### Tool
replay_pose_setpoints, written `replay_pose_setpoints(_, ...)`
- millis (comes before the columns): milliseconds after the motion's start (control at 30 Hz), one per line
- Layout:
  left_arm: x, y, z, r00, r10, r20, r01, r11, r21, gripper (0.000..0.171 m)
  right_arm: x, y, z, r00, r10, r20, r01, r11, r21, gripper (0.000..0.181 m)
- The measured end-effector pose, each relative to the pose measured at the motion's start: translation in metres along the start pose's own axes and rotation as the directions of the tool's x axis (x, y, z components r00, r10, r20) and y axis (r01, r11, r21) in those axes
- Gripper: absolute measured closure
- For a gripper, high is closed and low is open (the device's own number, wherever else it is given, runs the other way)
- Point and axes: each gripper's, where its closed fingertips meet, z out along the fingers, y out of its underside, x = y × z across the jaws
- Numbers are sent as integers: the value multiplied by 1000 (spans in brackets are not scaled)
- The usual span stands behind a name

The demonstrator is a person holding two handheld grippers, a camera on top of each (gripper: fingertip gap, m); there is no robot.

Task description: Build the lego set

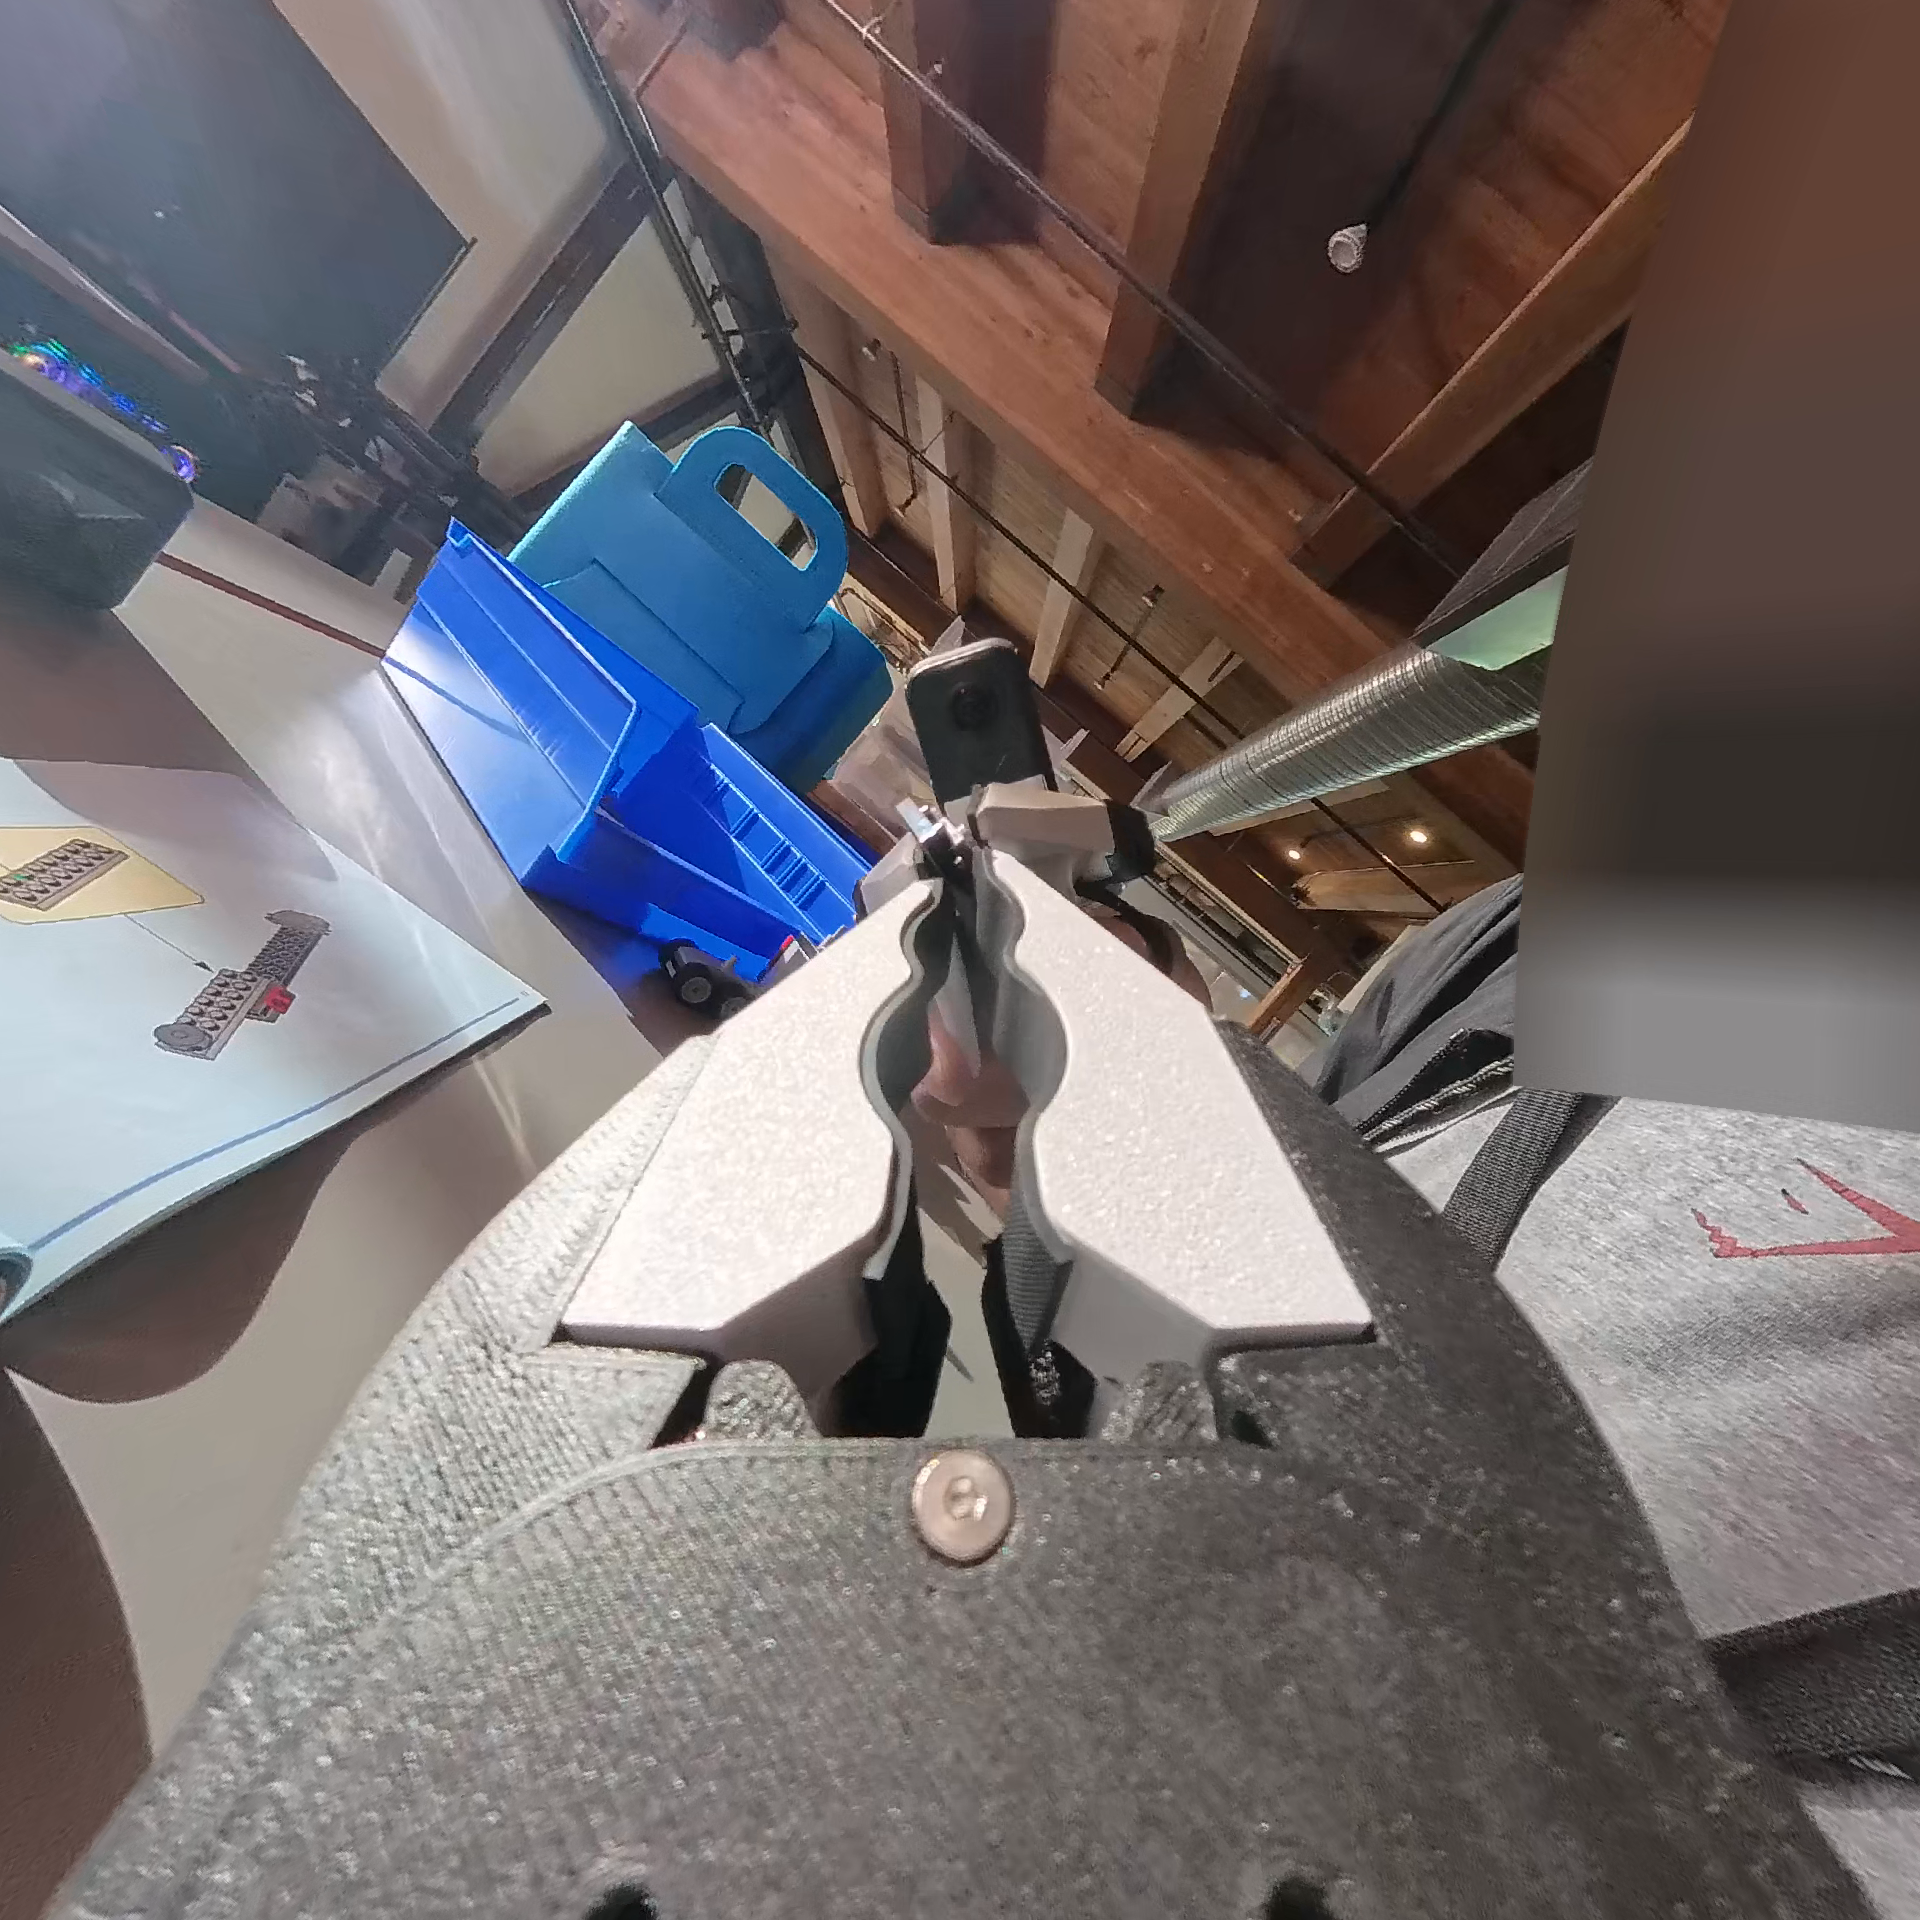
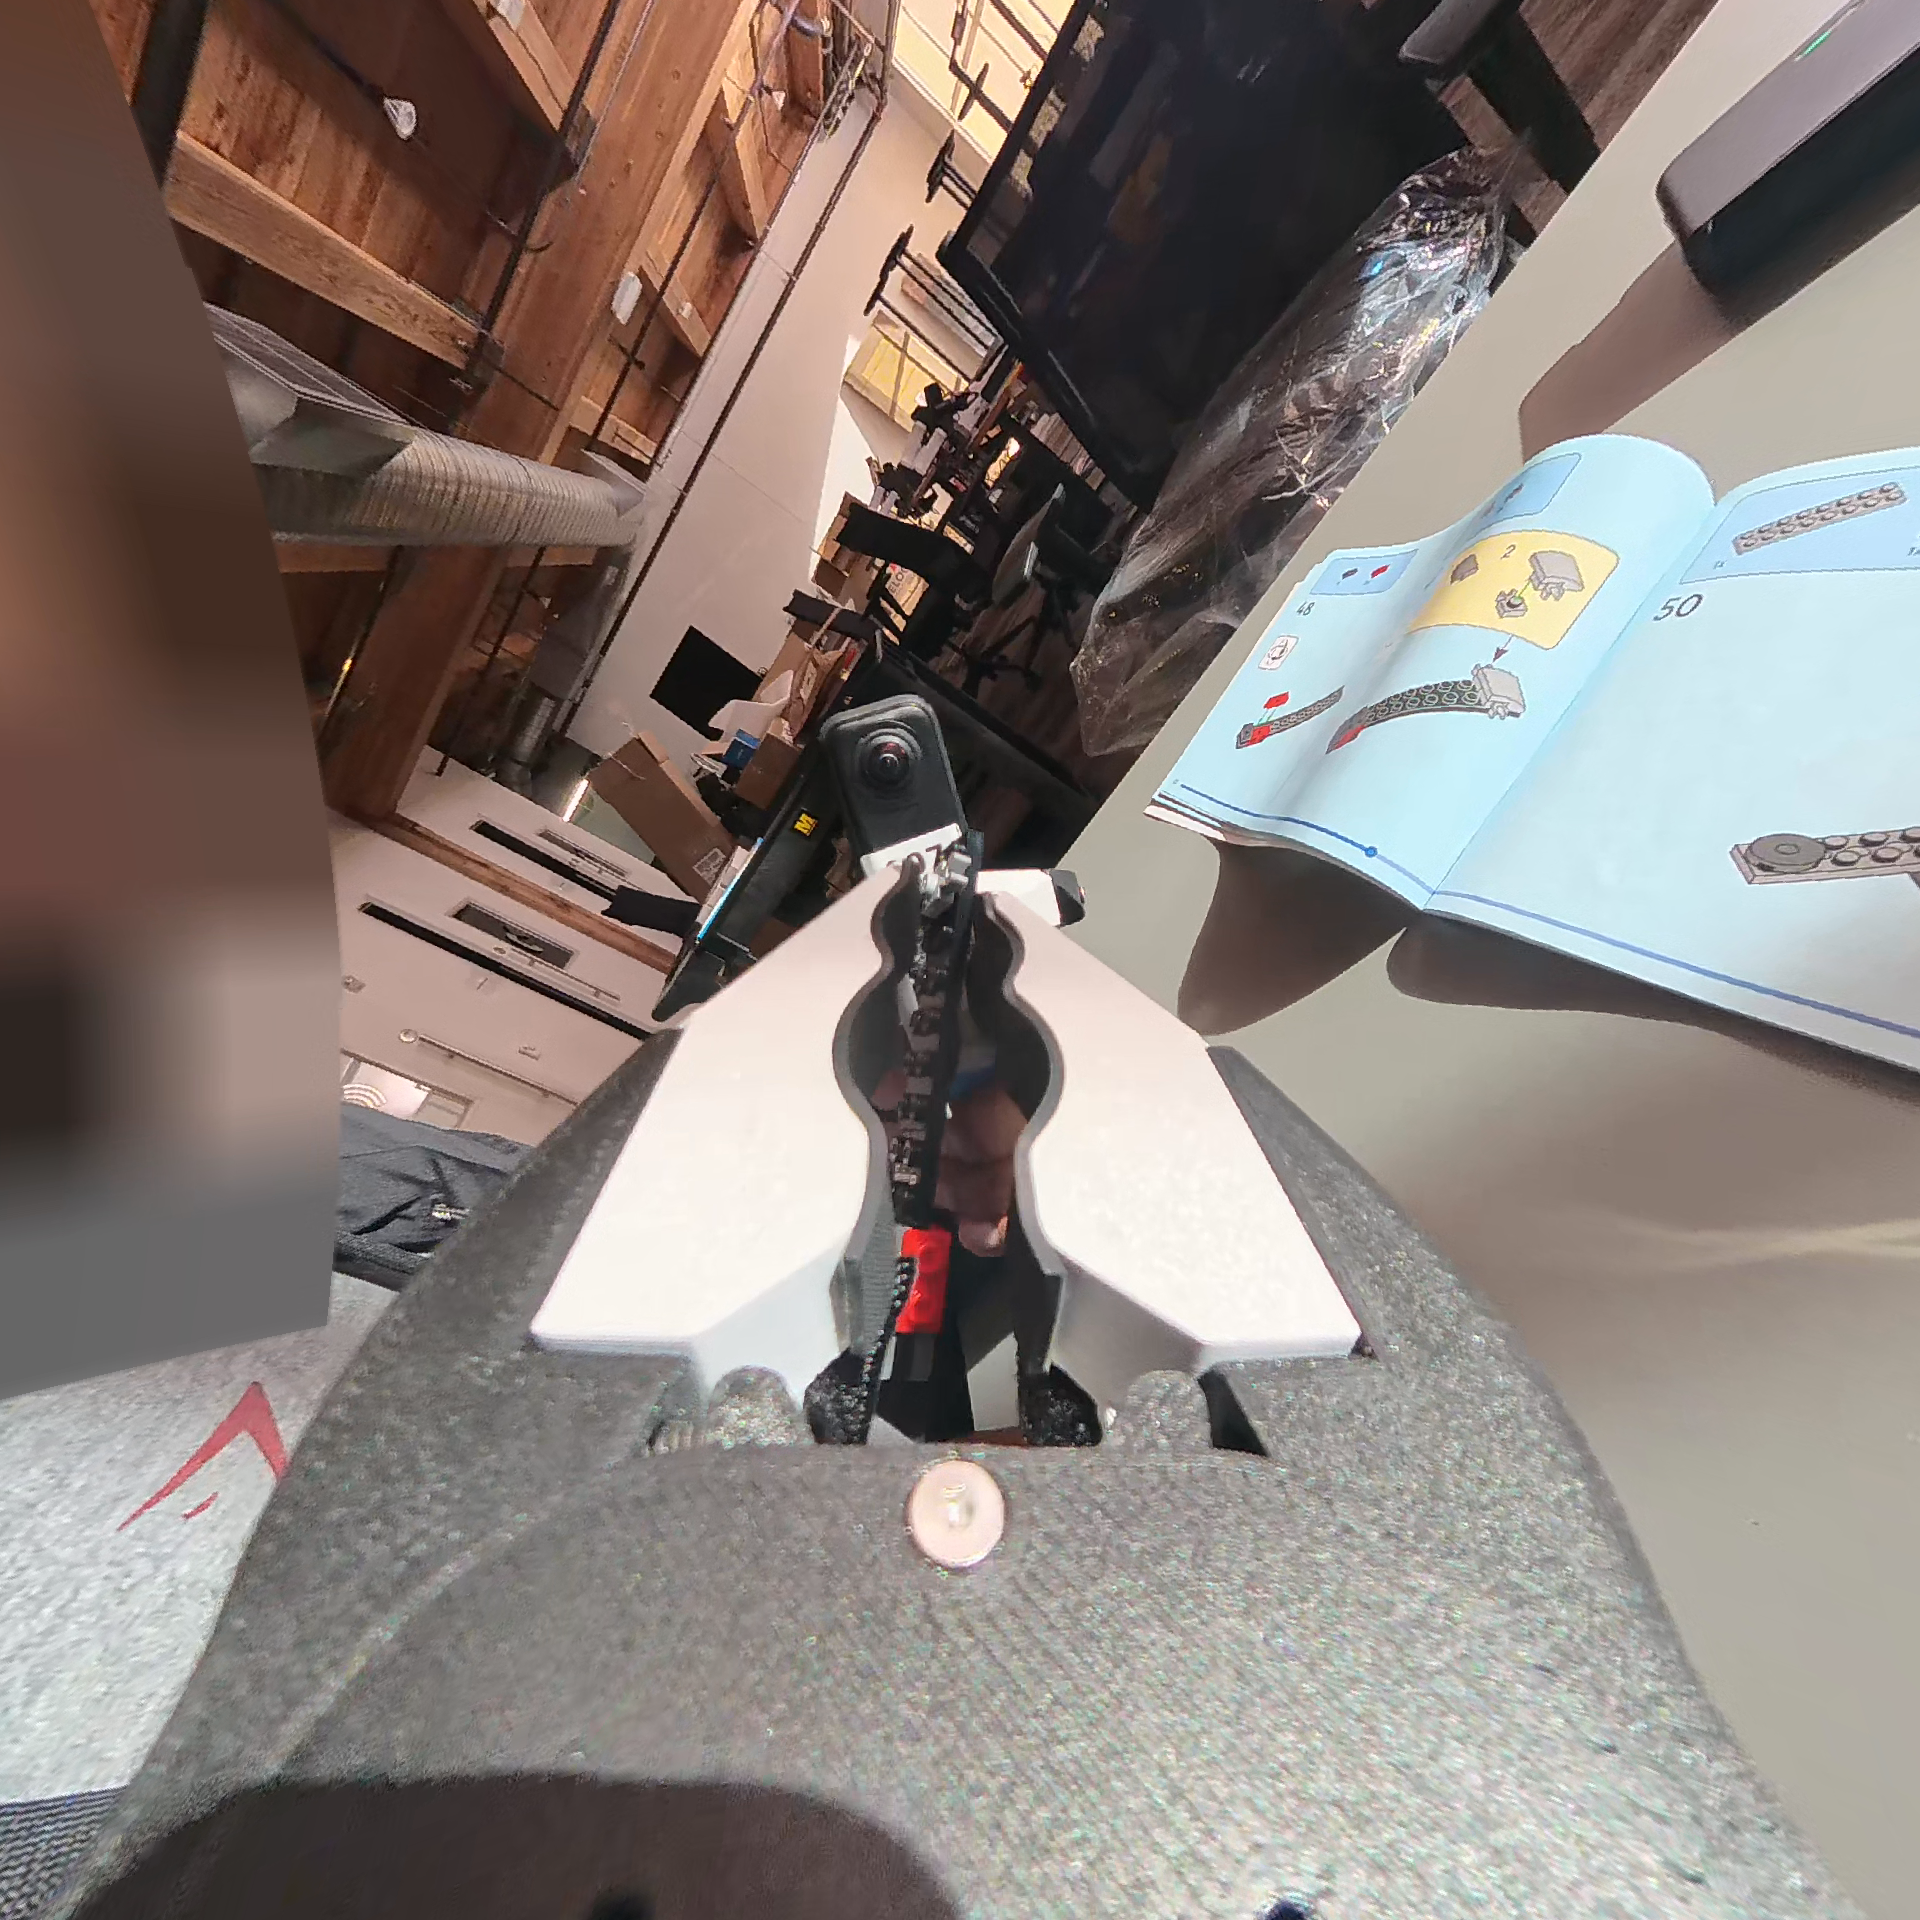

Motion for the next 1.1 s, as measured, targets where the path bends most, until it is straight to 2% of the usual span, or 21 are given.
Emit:
replay_pose_setpoints(267, 1, 0, 2, 996, 86, 32, -86, 996, -3, 167, 0, 0, -2, 1000, -3, 5, 3, 999, 34, 169)
replay_pose_setpoints(600, 1, 0, 2, 996, 87, 31, -88, 996, 8, 167, -1, 0, -1, 994, 92, 59, -97, 992, 76, 169)
replay_pose_setpoints(1100, 5, -1, 3, 994, 111, 15, -111, 994, 14, 167, -5, 0, -2, 982, 144, 119, -155, 984, 88, 170)
